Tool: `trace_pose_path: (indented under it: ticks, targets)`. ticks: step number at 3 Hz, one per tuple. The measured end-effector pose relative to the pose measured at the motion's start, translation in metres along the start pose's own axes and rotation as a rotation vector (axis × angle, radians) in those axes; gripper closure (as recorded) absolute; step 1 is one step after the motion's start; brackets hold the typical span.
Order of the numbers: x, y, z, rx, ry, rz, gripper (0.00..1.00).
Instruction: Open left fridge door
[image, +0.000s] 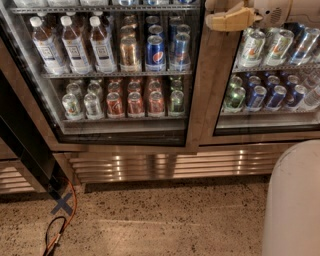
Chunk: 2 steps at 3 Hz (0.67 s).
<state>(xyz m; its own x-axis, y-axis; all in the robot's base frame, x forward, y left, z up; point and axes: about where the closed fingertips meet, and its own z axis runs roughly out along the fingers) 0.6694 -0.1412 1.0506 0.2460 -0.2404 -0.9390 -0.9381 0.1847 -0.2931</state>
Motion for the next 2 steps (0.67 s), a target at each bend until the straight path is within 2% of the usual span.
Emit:
trace_pose_path:
  ticks: [2]
  targets:
    - [-0.0002,0.0007,0.0054,-0.013,0.007,0.0,0.59]
